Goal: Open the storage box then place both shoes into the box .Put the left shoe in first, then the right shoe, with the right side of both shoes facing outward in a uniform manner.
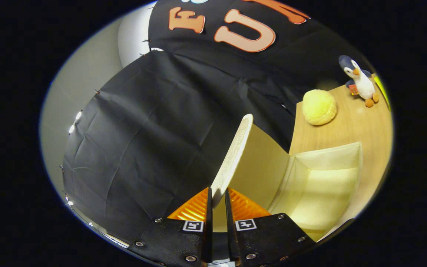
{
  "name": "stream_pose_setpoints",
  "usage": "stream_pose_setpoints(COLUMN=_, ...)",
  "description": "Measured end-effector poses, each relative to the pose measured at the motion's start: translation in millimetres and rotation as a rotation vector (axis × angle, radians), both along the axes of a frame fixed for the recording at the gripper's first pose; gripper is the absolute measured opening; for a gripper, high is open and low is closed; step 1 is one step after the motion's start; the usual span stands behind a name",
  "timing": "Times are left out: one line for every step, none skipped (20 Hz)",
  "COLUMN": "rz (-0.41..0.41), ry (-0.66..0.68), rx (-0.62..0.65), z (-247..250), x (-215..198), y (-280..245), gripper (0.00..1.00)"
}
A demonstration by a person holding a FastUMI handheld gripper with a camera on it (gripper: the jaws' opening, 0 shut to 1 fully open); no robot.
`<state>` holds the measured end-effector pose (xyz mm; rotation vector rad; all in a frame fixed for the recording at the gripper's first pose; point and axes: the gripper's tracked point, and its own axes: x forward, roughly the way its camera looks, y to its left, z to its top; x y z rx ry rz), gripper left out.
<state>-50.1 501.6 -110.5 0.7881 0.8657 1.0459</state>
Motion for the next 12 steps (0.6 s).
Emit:
stream_pose_setpoints(rz=0.019, ry=-0.01, rx=-0.012, z=-1.4, x=-1.6, y=14.0, gripper=0.17)
stream_pose_setpoints(rz=0.036, ry=-0.016, rx=-0.025, z=-1.9, x=-7.1, y=26.3, gripper=0.17)
stream_pose_setpoints(rz=0.053, ry=-0.023, rx=-0.038, z=-4.4, x=-11.5, y=37.9, gripper=0.17)
stream_pose_setpoints(rz=0.06, ry=-0.03, rx=-0.056, z=-10.0, x=-17.3, y=48.4, gripper=0.17)
stream_pose_setpoints(rz=0.065, ry=-0.03, rx=-0.069, z=-10.9, x=-22.8, y=59.6, gripper=0.17)
stream_pose_setpoints(rz=0.074, ry=-0.024, rx=-0.083, z=-7.6, x=-27.2, y=62.6, gripper=0.17)
stream_pose_setpoints(rz=0.084, ry=-0.018, rx=-0.096, z=-7.3, x=-28.5, y=68.4, gripper=0.17)
stream_pose_setpoints(rz=0.097, ry=-0.016, rx=-0.108, z=-9.0, x=-28.9, y=74.4, gripper=0.17)
stream_pose_setpoints(rz=0.107, ry=-0.016, rx=-0.111, z=-8.9, x=-28.7, y=78.8, gripper=0.17)
stream_pose_setpoints(rz=0.111, ry=-0.015, rx=-0.104, z=-7.2, x=-27.7, y=78.8, gripper=0.17)
stream_pose_setpoints(rz=0.12, ry=-0.014, rx=-0.097, z=-8.0, x=-29.5, y=76.3, gripper=0.18)
stream_pose_setpoints(rz=0.125, ry=-0.018, rx=-0.104, z=-13.3, x=-34.8, y=79.1, gripper=0.22)
